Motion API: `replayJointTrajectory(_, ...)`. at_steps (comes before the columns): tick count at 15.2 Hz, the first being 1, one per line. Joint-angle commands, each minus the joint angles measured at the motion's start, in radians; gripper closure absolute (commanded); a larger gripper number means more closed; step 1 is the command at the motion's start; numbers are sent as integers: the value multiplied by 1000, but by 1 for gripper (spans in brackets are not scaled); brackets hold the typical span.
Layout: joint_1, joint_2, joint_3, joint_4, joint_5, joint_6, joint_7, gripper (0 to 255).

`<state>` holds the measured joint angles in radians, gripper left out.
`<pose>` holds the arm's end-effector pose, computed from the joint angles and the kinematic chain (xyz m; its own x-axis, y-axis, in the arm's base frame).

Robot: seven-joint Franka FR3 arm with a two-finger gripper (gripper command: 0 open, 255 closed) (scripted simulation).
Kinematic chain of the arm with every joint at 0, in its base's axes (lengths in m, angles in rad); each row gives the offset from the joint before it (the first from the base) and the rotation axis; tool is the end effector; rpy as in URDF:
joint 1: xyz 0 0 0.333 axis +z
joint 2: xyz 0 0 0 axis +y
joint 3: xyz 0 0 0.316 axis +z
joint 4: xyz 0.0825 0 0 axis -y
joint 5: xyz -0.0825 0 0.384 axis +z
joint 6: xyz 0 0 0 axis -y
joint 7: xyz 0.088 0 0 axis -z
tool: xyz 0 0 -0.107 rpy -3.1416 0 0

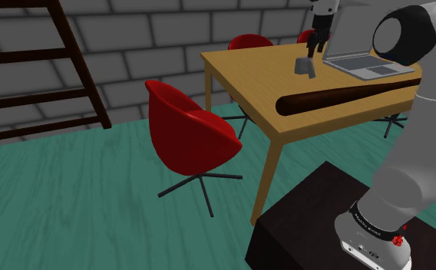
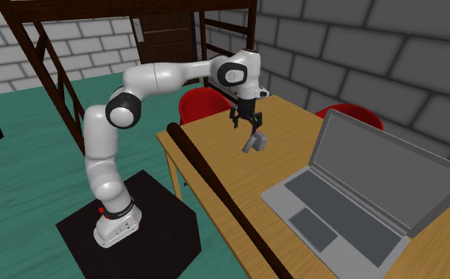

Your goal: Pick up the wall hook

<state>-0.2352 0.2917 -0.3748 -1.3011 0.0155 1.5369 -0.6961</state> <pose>0.5397 -0.3314 0.5848 0.9917 0.0964 -0.0856 0.1006 -0.9939 0.0455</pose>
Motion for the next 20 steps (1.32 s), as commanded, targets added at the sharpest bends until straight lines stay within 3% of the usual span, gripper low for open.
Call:
replayJointTrajectory(1,-46,109,-7,156,44,-52,-35,0)
replayJointTrajectory(2,-69,158,-6,229,62,-77,-45,0)
replayJointTrajectory(11,-47,116,-3,61,47,50,-36,0)
replayJointTrajectory(12,-44,110,-3,51,45,54,-34,255)
replayJointTrajectory(20,-45,113,-3,52,46,56,-34,255)
